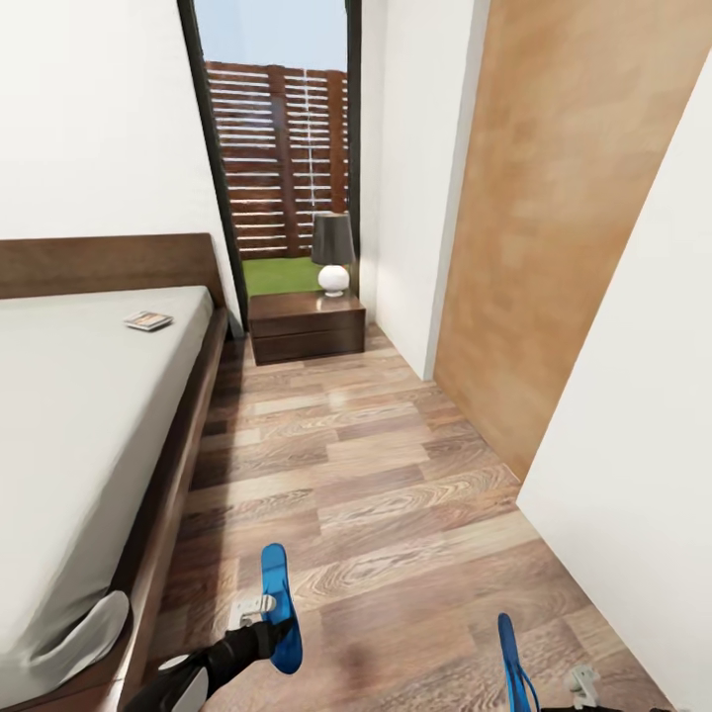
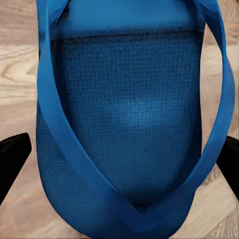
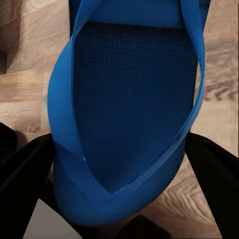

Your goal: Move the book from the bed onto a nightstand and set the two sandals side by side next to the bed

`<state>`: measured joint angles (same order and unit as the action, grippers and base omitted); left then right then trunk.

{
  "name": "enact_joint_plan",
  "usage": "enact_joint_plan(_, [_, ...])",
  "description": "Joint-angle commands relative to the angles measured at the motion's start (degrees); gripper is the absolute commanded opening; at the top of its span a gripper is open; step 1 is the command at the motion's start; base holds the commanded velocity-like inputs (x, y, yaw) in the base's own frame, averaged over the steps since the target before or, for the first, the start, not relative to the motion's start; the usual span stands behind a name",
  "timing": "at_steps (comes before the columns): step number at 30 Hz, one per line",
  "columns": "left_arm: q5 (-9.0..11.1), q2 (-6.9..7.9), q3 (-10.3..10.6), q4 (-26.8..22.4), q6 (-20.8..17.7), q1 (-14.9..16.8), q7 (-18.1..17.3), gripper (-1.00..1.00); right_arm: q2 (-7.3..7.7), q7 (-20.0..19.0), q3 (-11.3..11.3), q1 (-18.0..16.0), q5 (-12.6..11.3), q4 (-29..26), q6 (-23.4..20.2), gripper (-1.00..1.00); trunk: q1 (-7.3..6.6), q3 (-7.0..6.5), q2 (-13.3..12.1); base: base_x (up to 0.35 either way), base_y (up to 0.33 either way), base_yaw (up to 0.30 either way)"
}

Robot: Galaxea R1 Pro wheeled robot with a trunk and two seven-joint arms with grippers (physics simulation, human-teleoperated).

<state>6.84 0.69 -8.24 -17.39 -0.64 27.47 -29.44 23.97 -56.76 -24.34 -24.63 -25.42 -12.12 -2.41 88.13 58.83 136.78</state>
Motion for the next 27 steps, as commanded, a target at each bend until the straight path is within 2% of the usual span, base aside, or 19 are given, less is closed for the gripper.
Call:
enact_joint_plan(1, [0.36, 0.01, -0.12, 0.17, 0.23, 0.04, -0.28, -1.00, 0.03, -0.20, -0.35, -0.04, -0.60, -0.02, -0.32, -1.00, 0.02, 0.05, 0.02, 0.266, -0.144, 0.000])
enact_joint_plan(5, [0.42, 0.01, -0.15, 1.33, 2.66, 0.07, -0.27, -1.00, 0.04, -0.20, -0.35, -0.04, -0.60, -0.03, -0.33, -1.00, 0.02, 0.05, 0.02, 0.268, -0.146, 0.000])
enact_joint_plan(8, [0.44, 0.01, -0.17, 1.57, 3.13, 0.05, -0.27, -1.00, 0.05, -0.20, -0.35, -0.05, -0.60, -0.04, -0.33, -1.00, 0.02, 0.05, 0.02, 0.277, -0.144, 0.000])
enact_joint_plan(27, [0.63, 0.10, -0.19, 1.74, 3.31, 0.04, -0.27, -1.00, 0.10, -0.20, -0.35, -0.04, -0.60, -0.10, -0.33, -1.00, 0.02, 0.05, 0.02, 0.322, -0.016, 0.005])
